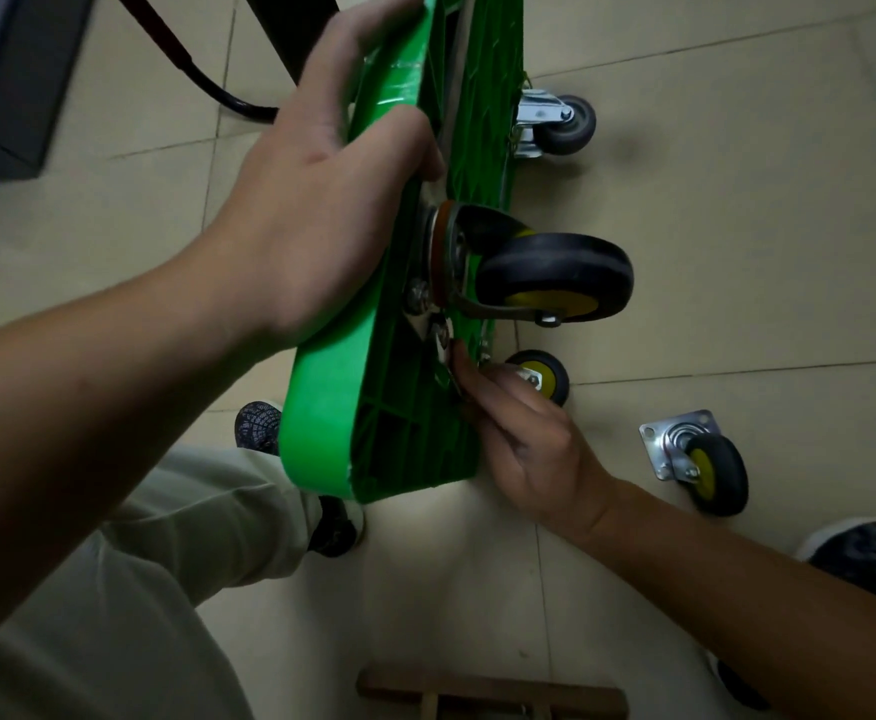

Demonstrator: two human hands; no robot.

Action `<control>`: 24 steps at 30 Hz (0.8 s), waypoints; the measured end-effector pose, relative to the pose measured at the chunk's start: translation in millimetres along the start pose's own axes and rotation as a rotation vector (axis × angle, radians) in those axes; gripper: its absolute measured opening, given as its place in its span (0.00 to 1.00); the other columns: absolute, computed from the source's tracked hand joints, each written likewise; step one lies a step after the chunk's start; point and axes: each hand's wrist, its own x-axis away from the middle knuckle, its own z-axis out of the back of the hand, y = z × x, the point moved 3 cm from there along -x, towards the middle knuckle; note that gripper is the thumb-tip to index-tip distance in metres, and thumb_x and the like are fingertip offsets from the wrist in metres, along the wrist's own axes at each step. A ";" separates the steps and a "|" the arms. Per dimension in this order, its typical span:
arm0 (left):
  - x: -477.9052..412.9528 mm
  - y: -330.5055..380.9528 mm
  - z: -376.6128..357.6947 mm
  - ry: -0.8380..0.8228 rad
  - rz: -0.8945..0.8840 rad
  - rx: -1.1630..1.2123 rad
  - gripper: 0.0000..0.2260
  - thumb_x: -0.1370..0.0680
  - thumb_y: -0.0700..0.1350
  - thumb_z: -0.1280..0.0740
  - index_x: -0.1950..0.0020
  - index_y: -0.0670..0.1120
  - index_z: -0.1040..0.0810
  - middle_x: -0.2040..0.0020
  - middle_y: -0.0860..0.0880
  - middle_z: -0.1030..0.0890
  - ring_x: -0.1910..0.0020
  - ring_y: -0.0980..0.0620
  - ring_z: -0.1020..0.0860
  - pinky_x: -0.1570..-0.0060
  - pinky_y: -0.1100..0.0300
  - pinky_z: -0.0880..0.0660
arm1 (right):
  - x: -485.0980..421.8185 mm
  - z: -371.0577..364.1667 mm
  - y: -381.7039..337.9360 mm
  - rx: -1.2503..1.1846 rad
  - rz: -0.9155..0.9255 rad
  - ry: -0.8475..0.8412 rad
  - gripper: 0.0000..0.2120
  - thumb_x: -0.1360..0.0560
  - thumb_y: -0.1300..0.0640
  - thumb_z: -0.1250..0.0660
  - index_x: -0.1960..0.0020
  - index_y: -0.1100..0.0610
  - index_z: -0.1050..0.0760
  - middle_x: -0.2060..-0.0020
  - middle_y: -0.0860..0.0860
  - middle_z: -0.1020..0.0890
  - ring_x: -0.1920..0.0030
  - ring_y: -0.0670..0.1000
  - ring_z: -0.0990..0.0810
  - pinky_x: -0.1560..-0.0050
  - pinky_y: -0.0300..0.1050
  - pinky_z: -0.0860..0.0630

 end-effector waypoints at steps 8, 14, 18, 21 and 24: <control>6.1 6.3 2.4 -0.028 0.073 -0.065 0.26 0.19 0.50 0.39 0.25 0.70 0.40 0.49 0.62 0.24 0.60 0.57 0.20 0.53 0.49 0.19 | 1.9 4.7 -84.8 -0.472 -0.632 -0.021 0.19 0.18 0.66 0.37 0.32 0.50 0.23 0.65 0.50 0.17 0.70 0.52 0.21 0.65 0.48 0.21; 10.0 15.1 2.8 -0.028 0.089 -0.095 0.27 0.23 0.54 0.40 0.25 0.70 0.40 0.40 0.52 0.23 0.46 0.44 0.20 0.41 0.44 0.23 | -37.1 30.6 -117.4 -0.726 -1.019 -0.033 0.11 0.18 0.64 0.35 0.39 0.68 0.24 0.70 0.58 0.19 0.74 0.53 0.20 0.72 0.43 0.21; 10.5 15.3 6.3 -0.073 0.079 -0.098 0.28 0.23 0.54 0.40 0.25 0.70 0.42 0.41 0.50 0.23 0.49 0.45 0.20 0.43 0.43 0.22 | -25.5 30.9 -116.2 -0.637 -0.957 0.001 0.15 0.18 0.64 0.35 0.33 0.64 0.25 0.69 0.58 0.20 0.74 0.53 0.20 0.72 0.43 0.21; 9.1 12.9 7.5 -0.094 0.081 -0.100 0.27 0.21 0.52 0.40 0.24 0.71 0.43 0.47 0.56 0.22 0.53 0.48 0.19 0.47 0.43 0.21 | 4.3 34.0 -96.1 -0.432 -0.759 0.015 0.21 0.19 0.65 0.35 0.27 0.54 0.29 0.63 0.61 0.17 0.69 0.54 0.18 0.65 0.45 0.19; 7.3 11.1 7.2 -0.091 0.080 -0.087 0.28 0.21 0.53 0.39 0.25 0.72 0.43 0.47 0.60 0.23 0.52 0.48 0.19 0.46 0.42 0.21 | 20.7 48.9 -63.0 -0.109 -0.476 0.023 0.24 0.19 0.67 0.36 0.26 0.50 0.30 0.54 0.58 0.16 0.59 0.51 0.16 0.52 0.45 0.19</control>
